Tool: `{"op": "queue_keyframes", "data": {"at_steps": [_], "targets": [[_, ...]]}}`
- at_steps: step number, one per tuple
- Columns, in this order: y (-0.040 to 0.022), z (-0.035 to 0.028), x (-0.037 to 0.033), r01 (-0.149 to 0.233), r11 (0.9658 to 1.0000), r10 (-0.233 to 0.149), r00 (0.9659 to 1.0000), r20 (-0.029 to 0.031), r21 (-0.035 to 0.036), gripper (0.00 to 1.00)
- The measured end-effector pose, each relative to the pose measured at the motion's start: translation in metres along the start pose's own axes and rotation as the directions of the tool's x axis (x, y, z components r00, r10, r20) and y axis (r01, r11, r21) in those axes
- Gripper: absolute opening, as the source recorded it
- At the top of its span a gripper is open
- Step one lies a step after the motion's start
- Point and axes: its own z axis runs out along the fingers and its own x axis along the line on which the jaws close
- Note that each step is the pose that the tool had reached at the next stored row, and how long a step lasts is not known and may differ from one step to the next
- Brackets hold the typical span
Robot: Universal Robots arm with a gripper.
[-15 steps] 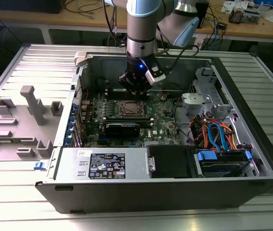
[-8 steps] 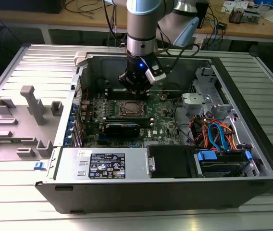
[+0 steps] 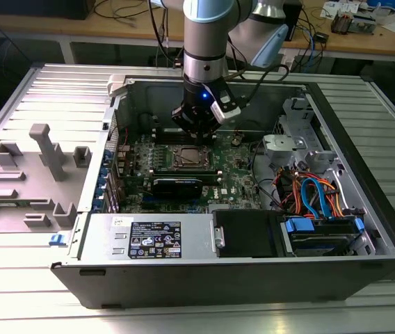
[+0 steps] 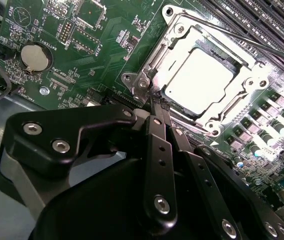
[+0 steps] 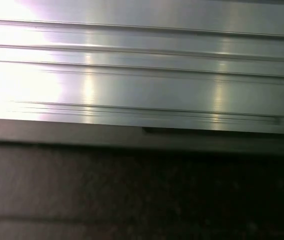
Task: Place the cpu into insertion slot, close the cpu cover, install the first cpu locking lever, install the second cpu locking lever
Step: 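Install the second cpu locking lever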
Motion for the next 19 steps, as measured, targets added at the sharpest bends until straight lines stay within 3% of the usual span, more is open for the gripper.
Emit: {"op": "queue_keyframes", "data": {"at_steps": [11, 13, 19], "targets": [[-0.0019, -0.0032, 0.0, 0.0, 1.0, 0.0, 1.0, -0.0008, -0.0007, 0.11], [-0.0021, -0.0026, 0.0, 0.0, 1.0, 0.0, 1.0, -0.0008, 0.0023, 0.11], [-0.012, -0.0015, 0.0006, 0.0, 1.0, 0.0, 1.0, -0.0012, 0.0074, 0.11]]}}
